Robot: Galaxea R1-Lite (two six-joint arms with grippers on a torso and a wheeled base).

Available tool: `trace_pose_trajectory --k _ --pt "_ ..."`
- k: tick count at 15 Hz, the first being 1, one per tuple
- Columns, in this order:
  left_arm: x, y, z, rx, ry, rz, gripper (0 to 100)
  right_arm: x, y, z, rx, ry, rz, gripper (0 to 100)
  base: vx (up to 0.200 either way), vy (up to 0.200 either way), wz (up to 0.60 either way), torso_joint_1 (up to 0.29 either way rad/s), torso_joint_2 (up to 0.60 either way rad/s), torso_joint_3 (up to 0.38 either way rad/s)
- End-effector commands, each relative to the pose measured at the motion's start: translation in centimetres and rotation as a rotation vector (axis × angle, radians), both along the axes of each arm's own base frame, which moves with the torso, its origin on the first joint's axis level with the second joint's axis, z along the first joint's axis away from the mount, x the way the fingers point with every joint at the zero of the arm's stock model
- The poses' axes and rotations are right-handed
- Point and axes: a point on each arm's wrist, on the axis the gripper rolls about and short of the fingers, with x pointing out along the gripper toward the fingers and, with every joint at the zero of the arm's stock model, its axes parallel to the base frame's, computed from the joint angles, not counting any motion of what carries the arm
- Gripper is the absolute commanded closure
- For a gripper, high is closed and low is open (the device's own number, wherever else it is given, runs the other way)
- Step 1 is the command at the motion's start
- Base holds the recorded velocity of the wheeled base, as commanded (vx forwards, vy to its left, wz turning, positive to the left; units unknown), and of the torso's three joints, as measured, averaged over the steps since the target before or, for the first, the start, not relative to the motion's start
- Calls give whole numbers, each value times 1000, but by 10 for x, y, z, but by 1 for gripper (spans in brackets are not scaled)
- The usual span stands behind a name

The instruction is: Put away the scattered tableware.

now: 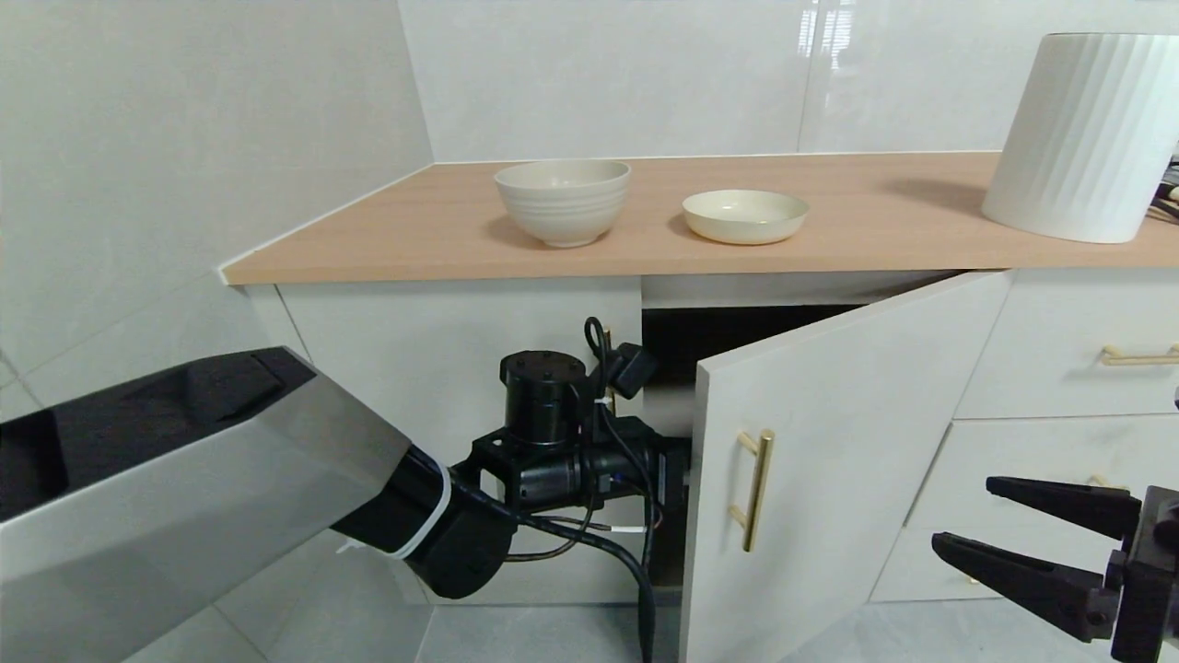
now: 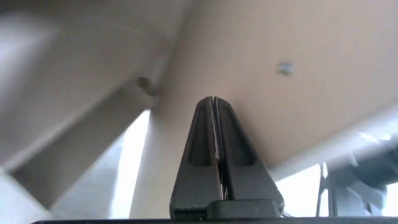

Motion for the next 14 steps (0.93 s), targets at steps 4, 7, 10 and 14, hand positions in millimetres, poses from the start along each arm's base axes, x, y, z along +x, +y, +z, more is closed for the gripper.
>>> trace_pose_trajectory --k 4,7,10,14 --pt "4 -17 3 -17 -14 -20 100 -4 -2 0 5 -9 3 0 0 0 0 0 0 0" --pt "-1 -20 5 -8 -4 -31 100 -9 -4 1 10 -21 1 0 0 0 0 0 0 0" --pt "-8 -22 13 2 -2 -19 100 -11 -5 2 14 -30 0 0 0 0 0 0 0 0" --pt "-8 -27 12 45 46 -21 100 -16 -7 3 21 -47 1 0 -150 0 0 8 2 4"
